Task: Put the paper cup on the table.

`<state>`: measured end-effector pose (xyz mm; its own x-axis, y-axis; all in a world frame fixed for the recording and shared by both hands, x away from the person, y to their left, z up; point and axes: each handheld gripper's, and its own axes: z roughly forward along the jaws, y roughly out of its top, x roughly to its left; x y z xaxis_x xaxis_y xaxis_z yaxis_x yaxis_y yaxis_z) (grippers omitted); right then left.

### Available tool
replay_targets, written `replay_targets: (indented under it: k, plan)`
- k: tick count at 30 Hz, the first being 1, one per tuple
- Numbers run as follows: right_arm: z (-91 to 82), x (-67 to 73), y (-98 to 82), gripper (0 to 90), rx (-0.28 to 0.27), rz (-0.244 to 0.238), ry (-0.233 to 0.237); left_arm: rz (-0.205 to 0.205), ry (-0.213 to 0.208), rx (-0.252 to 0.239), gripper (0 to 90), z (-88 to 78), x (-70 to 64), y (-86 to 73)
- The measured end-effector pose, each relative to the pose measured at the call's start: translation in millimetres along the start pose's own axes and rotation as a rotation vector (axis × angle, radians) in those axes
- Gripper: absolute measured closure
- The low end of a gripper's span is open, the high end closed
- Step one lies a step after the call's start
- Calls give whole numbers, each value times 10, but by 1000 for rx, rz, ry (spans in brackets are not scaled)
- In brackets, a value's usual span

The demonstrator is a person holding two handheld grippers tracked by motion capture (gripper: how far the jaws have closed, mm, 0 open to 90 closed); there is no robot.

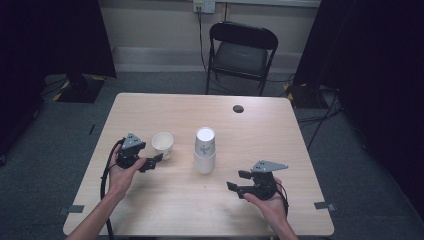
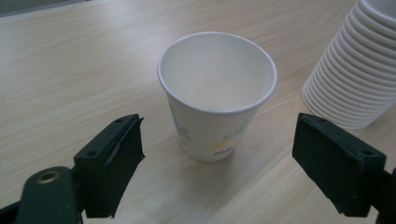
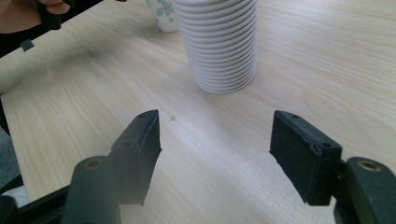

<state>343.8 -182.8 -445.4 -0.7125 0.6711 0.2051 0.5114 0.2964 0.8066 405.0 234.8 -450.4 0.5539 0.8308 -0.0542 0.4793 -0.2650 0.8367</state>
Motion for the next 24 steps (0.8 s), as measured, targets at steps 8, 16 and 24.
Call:
replay_targets:
  k: [8,16,24]
  plan:
    - [23,-15,-7,313,6,7,-12,12,-78,28,167,-183,-131,-156]
    - [-10,-26,-8,307,-4,11,-26,-18,-62,27,172,-382,-256,-248]
    - [-52,-79,-26,292,-11,27,-41,20,-55,55,171,-591,-377,-425]
